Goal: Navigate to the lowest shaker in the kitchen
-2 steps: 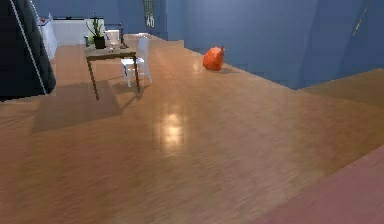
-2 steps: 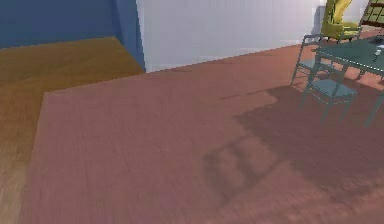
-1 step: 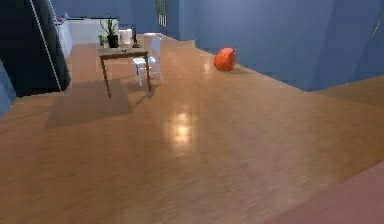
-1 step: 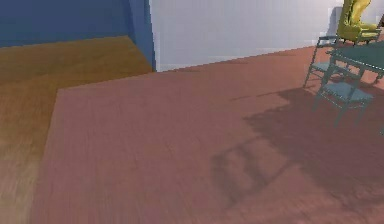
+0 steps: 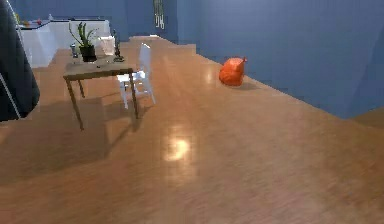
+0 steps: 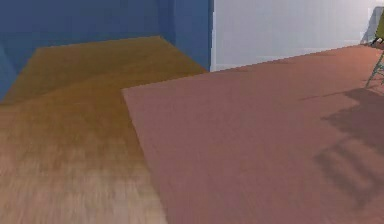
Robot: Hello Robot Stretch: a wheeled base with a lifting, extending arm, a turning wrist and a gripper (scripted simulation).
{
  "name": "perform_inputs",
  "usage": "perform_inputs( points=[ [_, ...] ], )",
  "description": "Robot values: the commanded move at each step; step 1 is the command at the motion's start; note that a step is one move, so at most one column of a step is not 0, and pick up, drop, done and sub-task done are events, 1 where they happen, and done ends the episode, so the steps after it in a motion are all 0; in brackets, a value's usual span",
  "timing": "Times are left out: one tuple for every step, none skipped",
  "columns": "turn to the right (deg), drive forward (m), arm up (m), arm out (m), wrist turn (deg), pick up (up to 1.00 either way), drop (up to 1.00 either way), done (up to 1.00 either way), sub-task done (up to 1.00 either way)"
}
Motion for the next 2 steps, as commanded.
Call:
perform_inputs(
  points=[
    [0.0,1.00,0.00,0.00,0.0,0.00,0.00,0.00,0.00],
    [0.0,1.00,0.00,0.00,0.0,0.00,0.00,0.00,0.00]
  ],
)
